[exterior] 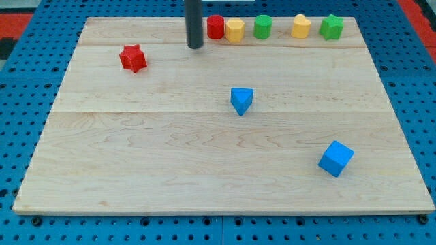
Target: Make a triangle out of a red circle yellow hexagon and the green circle
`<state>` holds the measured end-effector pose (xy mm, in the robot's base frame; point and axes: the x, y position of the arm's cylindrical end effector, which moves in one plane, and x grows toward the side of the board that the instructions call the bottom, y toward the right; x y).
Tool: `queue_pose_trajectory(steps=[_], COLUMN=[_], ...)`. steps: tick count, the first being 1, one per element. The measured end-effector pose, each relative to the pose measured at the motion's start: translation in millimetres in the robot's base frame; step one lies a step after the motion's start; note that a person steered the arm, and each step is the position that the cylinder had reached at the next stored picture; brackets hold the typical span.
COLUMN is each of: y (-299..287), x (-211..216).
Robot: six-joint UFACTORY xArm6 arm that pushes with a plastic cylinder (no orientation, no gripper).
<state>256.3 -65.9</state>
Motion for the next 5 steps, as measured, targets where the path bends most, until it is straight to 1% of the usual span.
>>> queue_pose_trajectory(steps=[1, 2, 3, 4, 5], y=[-55.2, -41.2, 27.8, 68.3, 95.5], x=[-50.2, -64.9, -59.1, -63.5, -60.0])
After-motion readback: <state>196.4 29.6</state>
